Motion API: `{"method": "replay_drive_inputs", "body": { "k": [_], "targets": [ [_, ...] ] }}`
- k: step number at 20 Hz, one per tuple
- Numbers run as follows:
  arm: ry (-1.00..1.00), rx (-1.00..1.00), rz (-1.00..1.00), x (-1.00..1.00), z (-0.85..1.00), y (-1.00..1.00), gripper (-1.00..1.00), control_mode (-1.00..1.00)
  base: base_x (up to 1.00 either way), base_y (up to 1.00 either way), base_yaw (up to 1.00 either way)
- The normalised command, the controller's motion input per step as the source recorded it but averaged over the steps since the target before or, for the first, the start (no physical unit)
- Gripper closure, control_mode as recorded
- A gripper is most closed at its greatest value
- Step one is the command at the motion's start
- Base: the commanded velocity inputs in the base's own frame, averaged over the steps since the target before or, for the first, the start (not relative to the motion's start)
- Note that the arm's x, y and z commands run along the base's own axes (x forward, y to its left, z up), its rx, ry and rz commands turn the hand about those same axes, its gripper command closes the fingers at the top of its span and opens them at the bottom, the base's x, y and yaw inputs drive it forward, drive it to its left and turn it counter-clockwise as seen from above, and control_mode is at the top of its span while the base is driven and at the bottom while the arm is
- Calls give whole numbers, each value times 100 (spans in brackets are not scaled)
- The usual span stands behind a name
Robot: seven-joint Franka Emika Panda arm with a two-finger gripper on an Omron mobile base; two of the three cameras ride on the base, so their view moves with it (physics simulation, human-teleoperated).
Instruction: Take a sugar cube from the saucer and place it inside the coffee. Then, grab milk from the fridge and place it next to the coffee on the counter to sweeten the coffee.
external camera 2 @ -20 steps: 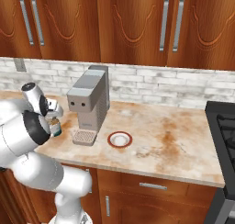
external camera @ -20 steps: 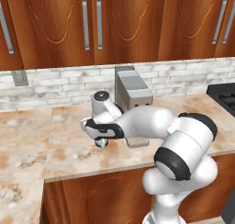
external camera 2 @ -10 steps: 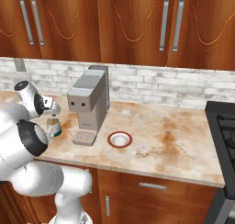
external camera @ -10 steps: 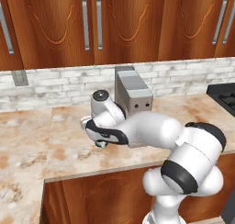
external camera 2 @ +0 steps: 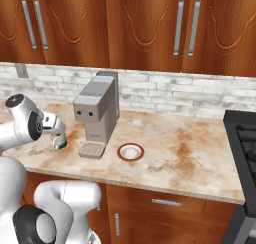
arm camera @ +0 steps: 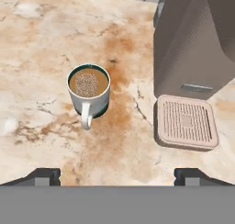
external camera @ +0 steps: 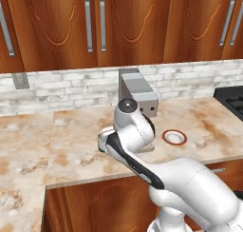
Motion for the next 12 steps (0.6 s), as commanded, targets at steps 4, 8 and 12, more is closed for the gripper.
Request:
{"method": "replay_drive_inputs", "body": {
  "k": [4,8,12],
  "targets": [
    [-11,2,-5,-84,79,-63,-100,-100,0,0,0],
    [-8,10,0,-58,84,-69,-100,-100,0,0,0],
    [-4,14,0,-51,81,-68,-100,-100,0,0,0]
  ]
}}
